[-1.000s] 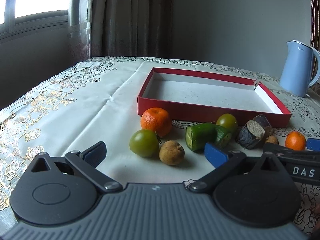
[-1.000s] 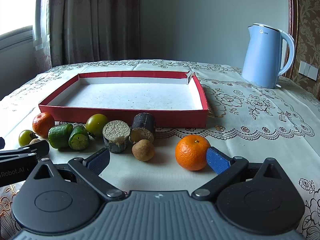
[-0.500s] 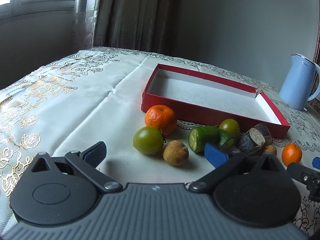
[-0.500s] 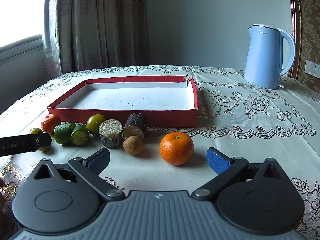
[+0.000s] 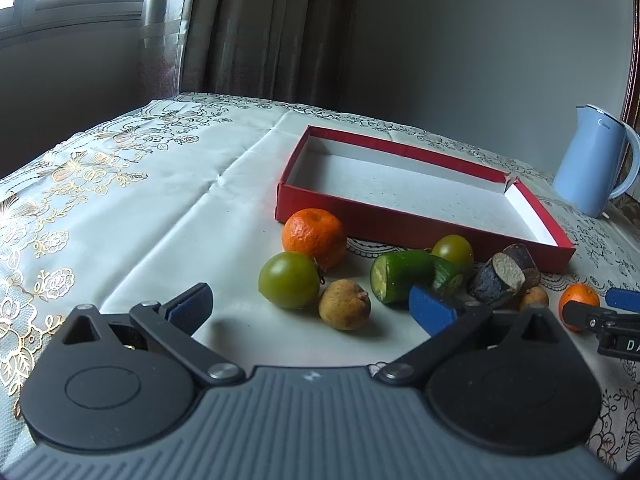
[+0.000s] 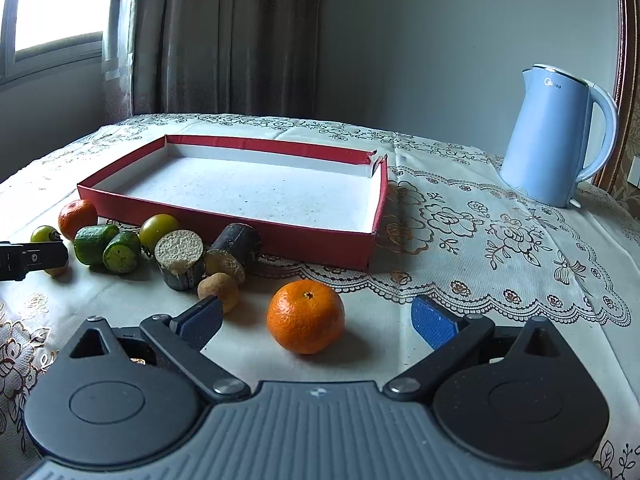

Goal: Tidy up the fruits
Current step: 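Close the right gripper around the mandarin orange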

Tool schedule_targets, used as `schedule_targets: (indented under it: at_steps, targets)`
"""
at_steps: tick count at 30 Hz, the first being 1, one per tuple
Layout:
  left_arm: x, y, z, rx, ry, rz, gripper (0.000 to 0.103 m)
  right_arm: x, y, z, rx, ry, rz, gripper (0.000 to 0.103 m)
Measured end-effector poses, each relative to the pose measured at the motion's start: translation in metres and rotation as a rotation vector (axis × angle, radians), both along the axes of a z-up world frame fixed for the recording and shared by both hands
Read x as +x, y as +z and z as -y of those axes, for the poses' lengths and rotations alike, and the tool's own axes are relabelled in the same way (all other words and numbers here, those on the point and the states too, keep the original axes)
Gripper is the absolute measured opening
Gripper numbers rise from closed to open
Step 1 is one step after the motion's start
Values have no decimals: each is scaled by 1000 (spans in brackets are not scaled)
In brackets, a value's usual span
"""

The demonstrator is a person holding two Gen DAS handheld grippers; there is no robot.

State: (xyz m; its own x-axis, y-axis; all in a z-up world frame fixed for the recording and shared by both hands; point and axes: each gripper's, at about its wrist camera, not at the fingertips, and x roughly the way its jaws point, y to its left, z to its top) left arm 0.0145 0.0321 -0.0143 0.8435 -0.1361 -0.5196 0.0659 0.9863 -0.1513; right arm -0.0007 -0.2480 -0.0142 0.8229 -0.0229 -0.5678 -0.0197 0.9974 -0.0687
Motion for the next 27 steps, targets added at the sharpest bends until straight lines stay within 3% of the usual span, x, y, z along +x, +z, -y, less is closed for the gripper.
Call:
schedule_targets:
  at_steps: [2, 10, 11, 16, 20, 27]
  targets:
    - [0, 0, 0, -1, -2, -1, 103, 3, -3, 4, 15, -5, -20, 66]
    - [2, -1, 0, -4, -3, -6, 103, 11, -9, 5, 51, 29, -66, 50]
    - [2, -1, 1, -3, -4, -7, 103, 12, -9, 4, 53, 37, -66, 44]
    - [3, -1, 0, -10, -3, -9, 103, 9, -6, 3, 66, 34, -49, 42]
    - [4, -2, 0, -8, -10, -16, 103, 9, 13, 2, 81, 37, 22, 42]
    - [4, -3, 0, -12, -6, -18, 103, 72, 35, 4, 114, 15, 36, 42]
